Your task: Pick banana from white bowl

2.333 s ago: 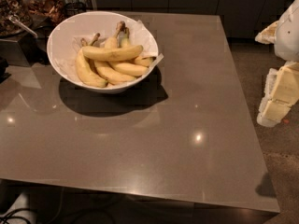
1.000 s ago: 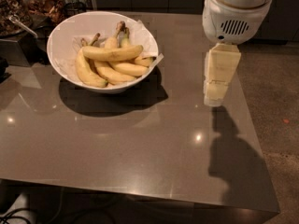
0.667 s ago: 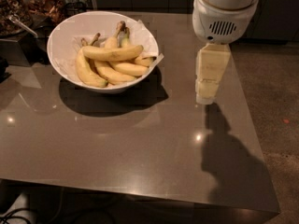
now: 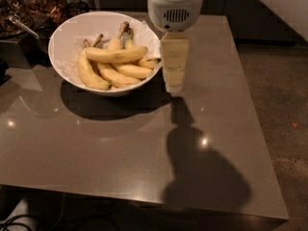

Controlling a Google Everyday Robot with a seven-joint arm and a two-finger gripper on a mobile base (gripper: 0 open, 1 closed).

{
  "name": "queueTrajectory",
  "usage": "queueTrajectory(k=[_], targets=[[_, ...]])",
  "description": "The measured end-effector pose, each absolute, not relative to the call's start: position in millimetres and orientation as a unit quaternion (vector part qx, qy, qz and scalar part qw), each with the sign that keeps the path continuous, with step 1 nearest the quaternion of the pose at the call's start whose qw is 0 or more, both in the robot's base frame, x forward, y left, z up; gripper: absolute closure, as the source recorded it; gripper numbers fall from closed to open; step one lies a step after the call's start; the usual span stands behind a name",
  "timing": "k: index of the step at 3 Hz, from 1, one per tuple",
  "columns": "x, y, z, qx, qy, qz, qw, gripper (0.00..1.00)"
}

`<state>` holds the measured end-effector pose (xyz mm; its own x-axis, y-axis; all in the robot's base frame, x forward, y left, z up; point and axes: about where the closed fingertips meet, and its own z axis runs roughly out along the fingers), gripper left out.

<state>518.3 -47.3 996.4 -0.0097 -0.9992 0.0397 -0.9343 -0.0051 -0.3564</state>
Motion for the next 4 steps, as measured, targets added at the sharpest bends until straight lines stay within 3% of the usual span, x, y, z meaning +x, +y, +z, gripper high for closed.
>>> queueTrajectory(k=[2, 4], targets=[[533.8, -32.4, 994.2, -0.693, 0.698, -0.128, 0.127, 0.0], [578.6, 15.9, 981.0, -0.72, 0.679, -0.081, 0.121, 0.0]])
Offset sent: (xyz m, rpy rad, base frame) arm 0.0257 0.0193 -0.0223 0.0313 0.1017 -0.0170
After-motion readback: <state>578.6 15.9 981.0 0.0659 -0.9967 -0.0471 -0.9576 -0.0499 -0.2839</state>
